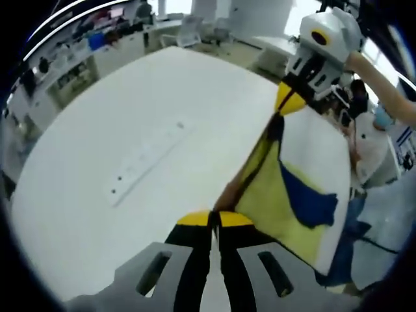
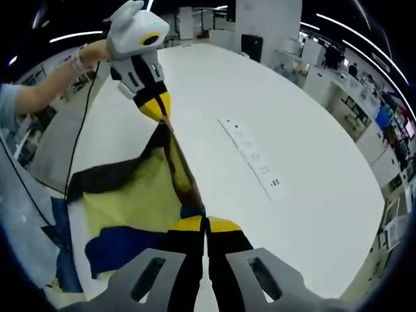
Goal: Fold the garment on the visible template until the final outline fits inside the template.
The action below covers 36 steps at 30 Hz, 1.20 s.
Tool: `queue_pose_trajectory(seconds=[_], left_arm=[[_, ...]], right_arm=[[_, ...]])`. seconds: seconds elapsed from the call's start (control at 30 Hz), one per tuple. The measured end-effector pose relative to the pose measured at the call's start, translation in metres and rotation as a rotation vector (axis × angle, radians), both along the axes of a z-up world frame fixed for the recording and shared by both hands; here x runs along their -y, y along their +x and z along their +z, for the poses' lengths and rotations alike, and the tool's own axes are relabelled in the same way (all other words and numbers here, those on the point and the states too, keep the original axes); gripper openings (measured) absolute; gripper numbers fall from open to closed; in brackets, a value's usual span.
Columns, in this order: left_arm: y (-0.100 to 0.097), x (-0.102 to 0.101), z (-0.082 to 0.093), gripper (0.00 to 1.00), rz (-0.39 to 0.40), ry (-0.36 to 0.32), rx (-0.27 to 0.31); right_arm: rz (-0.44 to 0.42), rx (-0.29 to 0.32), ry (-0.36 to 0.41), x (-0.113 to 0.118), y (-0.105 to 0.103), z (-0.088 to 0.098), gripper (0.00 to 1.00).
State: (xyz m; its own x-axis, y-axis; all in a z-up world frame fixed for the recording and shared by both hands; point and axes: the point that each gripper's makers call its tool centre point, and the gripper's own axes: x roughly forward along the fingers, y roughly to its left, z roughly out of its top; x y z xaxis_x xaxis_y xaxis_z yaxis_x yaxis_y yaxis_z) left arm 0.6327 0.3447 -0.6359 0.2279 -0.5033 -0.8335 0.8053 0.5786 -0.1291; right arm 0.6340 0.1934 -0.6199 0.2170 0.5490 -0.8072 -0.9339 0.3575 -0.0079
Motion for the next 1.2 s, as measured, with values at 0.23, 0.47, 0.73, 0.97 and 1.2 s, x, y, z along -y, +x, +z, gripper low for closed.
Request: queue_pose_trajectory(seconds=[0.23,0.47,0.73,0.97,1.2], left_arm=[[0.005,-0.001,-0.008,0.00,0.006,-0.004,-0.003],[0.008,-0.001,-0.020,0.00,0.012,-0.012,-0.017],[0.016,0.001,-0.032,0.00,0.011,-0.008,-0.025],[0.022,0.003,-0.041,0.00,0.019,-0.011,-0.033],[0.027,0.005,-0.051,0.00,0.022,-0.014,-0.038]], right_arm=[[-0.014,0.000,0.001,-0.002,0.006,-0.008,0.01],[-0.029,-0.012,0.001,0.000,0.016,-0.019,0.01],[-0.040,-0.011,-0.008,0.002,0.019,-0.030,0.01],[-0.069,-0.022,0.000,0.005,0.026,-0.045,0.01],[-0.082,-0.017,-0.009,0.007,0.028,-0.056,0.01]])
